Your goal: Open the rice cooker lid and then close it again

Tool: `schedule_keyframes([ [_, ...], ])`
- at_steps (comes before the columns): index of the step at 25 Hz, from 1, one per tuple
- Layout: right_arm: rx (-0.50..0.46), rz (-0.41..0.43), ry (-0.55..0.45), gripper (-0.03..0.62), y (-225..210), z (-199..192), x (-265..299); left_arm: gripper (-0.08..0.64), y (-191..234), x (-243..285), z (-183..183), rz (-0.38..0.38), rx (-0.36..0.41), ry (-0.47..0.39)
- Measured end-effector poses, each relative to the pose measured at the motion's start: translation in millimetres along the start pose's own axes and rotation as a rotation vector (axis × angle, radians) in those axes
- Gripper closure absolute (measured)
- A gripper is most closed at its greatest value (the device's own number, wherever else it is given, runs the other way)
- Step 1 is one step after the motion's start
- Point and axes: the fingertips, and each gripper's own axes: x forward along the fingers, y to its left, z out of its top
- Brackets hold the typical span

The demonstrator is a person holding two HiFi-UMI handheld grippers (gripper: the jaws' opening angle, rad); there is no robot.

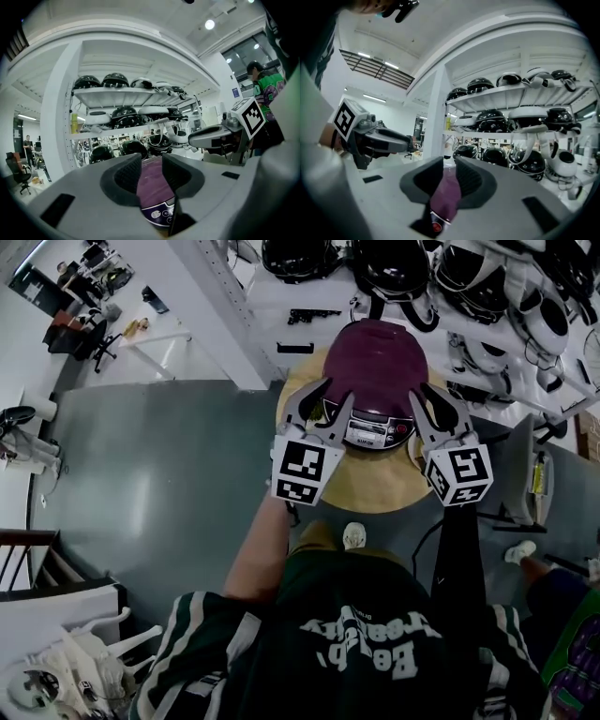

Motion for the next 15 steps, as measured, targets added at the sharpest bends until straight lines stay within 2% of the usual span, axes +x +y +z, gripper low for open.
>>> schedule_keyframes([
  [7,0.022,-0.054,0.043,0.495,-10.3,-3.0,23.5,0.425,14.2,27.7,-1.5,-0.095,0.047,0.006],
  [15,0.028,-0.11,0.111,0.497,-5.5,-9.5,33.6,0.44,19.1,42.7,-6.6,-0.227,0.034,0.015],
])
